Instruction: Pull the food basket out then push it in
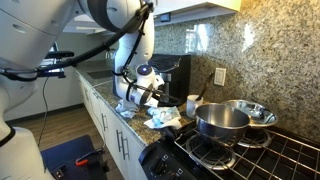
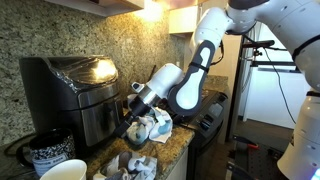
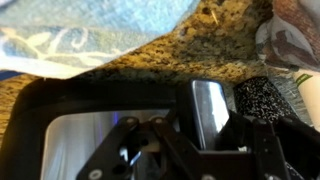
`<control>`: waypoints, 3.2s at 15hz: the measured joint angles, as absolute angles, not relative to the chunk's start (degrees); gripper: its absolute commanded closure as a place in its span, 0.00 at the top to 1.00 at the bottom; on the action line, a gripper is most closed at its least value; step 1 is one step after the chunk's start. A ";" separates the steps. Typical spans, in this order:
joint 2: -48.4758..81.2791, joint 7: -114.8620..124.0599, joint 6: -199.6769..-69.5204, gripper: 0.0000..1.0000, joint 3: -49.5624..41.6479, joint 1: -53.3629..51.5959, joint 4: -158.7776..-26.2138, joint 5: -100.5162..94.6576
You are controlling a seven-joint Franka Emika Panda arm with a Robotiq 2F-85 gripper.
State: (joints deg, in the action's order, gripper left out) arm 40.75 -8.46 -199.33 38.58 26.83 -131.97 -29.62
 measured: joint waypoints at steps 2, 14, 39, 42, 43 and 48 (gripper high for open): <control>40.60 -8.46 -199.31 0.56 38.77 27.25 -132.20 -29.62; 41.03 -8.55 -198.66 1.00 38.57 27.15 -132.05 -29.58; 36.98 -9.89 -185.65 1.00 43.22 33.36 -133.59 -22.78; 33.91 -9.69 -181.31 1.00 44.42 35.30 -133.65 -22.72; 32.83 -9.68 -179.31 1.00 44.88 36.08 -133.64 -22.72; 28.13 -9.65 -169.63 1.00 47.95 40.08 -133.27 -22.39</control>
State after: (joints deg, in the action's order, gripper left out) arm 28.13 -9.65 -169.63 47.95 40.08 -133.27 -22.39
